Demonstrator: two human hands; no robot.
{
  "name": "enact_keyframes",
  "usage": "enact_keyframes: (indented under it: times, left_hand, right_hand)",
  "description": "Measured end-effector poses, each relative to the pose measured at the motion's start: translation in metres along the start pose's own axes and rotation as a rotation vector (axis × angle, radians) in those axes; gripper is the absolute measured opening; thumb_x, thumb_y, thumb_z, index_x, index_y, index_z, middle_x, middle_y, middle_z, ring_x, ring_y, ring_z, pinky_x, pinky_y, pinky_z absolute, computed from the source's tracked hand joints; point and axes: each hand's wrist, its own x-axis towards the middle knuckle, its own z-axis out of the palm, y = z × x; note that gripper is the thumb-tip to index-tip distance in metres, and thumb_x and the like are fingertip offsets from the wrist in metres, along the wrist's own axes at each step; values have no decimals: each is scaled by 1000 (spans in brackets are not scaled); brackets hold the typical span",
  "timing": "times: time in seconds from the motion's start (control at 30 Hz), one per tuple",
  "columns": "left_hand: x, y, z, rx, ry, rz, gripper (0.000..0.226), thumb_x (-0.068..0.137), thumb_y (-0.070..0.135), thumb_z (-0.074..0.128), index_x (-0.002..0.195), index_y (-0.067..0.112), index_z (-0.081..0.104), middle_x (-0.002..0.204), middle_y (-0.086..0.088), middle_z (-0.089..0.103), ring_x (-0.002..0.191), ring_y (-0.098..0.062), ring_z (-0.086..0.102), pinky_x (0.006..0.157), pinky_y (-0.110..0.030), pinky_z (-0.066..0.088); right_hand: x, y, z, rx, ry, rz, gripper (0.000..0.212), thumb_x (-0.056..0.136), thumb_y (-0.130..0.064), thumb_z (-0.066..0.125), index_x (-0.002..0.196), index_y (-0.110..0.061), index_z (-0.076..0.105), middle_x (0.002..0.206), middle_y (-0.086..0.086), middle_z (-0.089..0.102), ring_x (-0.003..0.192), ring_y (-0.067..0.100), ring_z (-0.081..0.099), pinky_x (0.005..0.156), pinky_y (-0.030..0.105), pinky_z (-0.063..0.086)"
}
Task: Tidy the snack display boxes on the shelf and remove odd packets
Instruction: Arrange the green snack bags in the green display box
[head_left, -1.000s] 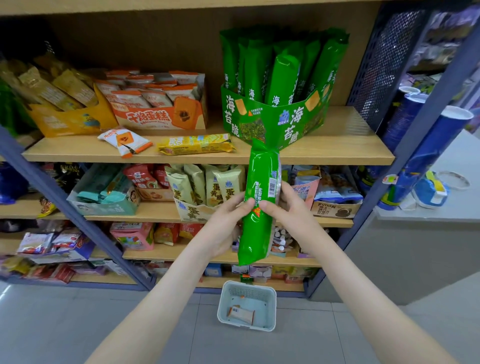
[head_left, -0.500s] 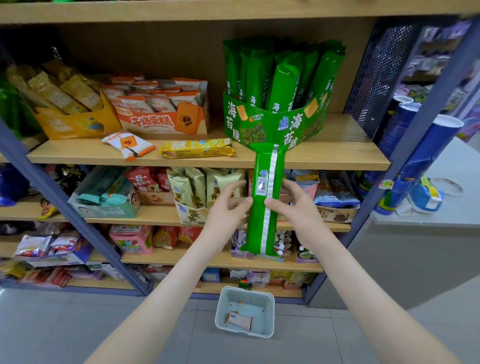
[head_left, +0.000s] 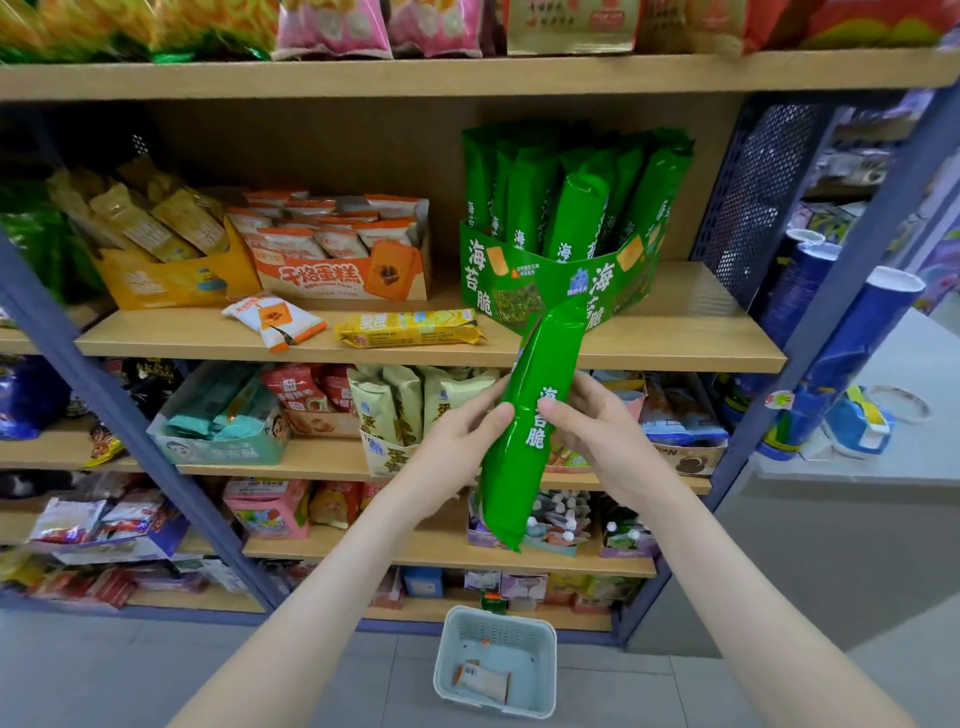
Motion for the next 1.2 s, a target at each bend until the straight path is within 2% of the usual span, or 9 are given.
enact_keyframes:
  times: [0.1,0.23,0.33,0.43,0.53,0.67,0.87,1.07,1.2]
  left_hand:
    - [12,2,-6,78,-60,-5,38,101,32,45,137,45,42,141,12,52,125,-3,50,106,-24,41]
    - [36,24,1,319,69,215,43,102,28,46,142,39,38,137,17,46,125,1,44,100,-11,36]
    - [64,42,12,567,273,491,42,102,20,47,143,27,44,141,4,49,131,-7,39,113,-21,27]
    - [106,54,28,845,444,771,43,95,16,46,137,13,53,139,-14,52,132,-27,45,115,-45,29]
    - [150,71,45,1093,571,857,50,89,15,52,139,14,51,146,-18,45,139,-33,36,117,-53,16]
    - [198,81,54,1332,742,783,56,85,20,62,140,16,51,143,-17,49,141,-34,33,115,-58,11]
    - [216,64,42,1420,982,712,40,89,32,58,123,12,62,126,-15,58,131,-35,40,111,-56,21]
    - [217,53,34,1393,1025,735,54,91,51,52,126,12,58,131,-15,51,132,-35,38,110,-54,23]
    - [224,48,30,1404,1013,771,62,88,59,52,128,12,54,133,-14,42,133,-36,35,109,-54,23]
  right_hand:
    - [4,-5,-7,-96,51,-34,48,78,-28,77,122,-23,59,119,-1,68,115,22,61,95,42,50]
    - [10,-30,-30,-162,439,-250,50,81,-23,75,125,-24,51,120,-2,63,113,17,59,89,32,49]
    - [17,-60,-52,-112,638,-481,51,86,-13,71,128,-19,41,116,-5,59,106,1,58,91,21,44]
    - [35,-85,-69,-72,733,-657,51,87,-4,67,126,-15,35,115,-9,54,98,-12,55,85,7,40]
    - [60,-101,-82,3,763,-736,57,85,-4,69,127,-21,34,120,-9,51,103,-12,54,90,8,39]
    - [92,-112,-98,58,702,-790,54,84,4,66,118,-26,37,116,-8,50,99,-9,56,87,11,42]
    - [118,-113,-112,37,560,-821,53,83,12,62,114,-23,37,109,-4,52,92,-10,58,83,10,44]
    - [129,-115,-109,71,565,-867,56,80,2,67,123,-9,32,114,2,51,98,-4,57,87,15,45]
    - [127,-114,-104,105,605,-895,57,79,0,70,121,-14,34,115,2,50,99,-3,57,87,16,45]
